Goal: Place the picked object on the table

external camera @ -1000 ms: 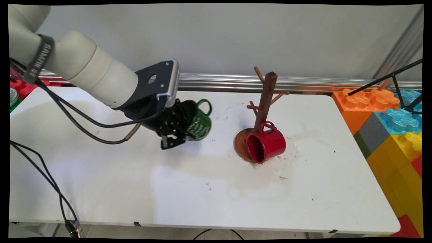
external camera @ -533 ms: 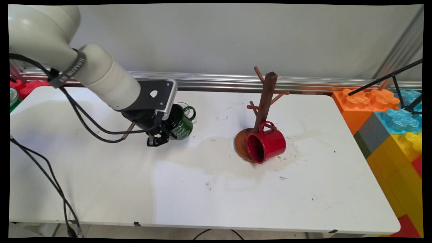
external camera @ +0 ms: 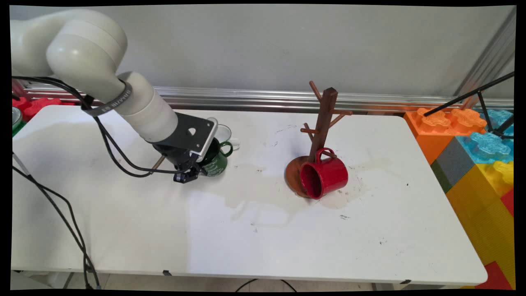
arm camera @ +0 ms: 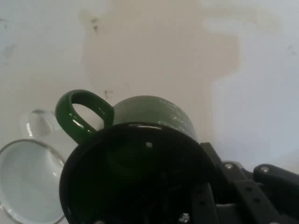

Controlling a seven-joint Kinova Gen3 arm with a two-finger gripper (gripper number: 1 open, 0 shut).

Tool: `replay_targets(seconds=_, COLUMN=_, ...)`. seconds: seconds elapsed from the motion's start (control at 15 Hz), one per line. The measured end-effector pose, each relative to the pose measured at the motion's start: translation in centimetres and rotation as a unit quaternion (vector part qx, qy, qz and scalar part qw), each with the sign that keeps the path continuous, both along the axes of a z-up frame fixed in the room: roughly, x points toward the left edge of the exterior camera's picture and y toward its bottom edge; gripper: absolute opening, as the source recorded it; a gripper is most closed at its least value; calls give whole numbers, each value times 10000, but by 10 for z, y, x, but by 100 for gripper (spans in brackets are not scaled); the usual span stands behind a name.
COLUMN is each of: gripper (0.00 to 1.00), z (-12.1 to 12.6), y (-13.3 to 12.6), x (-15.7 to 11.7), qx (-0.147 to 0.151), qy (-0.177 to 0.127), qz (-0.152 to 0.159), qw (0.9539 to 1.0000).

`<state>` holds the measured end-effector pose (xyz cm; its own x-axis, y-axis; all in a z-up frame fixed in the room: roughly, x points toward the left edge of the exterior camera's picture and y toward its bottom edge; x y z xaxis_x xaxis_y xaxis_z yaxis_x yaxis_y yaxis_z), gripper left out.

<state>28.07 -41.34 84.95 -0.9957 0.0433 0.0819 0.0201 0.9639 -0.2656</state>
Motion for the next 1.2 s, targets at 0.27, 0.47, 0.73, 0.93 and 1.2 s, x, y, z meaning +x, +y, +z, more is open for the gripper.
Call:
replay_targets(seconds=0.27, gripper=0, z=-17, y=-6, x=-1, qx=81, qy=-115, qz=-199, qw=9997)
replay_targets(seconds=0.47, gripper=0, z=-28, y=-9, x=-3, qx=135, qy=-162, qz=-317, qw=9993)
replay_targets(seconds=0.73, gripper=0, z=-37, y=-13, x=-7, qx=182, qy=-177, qz=-397, qw=9989)
replay_targets(seconds=0.93, gripper=0, z=-42, y=-14, x=-9, qx=217, qy=-175, qz=-426, qw=9987)
replay_targets(seconds=1.2, gripper=100, z=-48, y=-15, x=-11, qx=267, qy=-145, qz=-437, qw=9986)
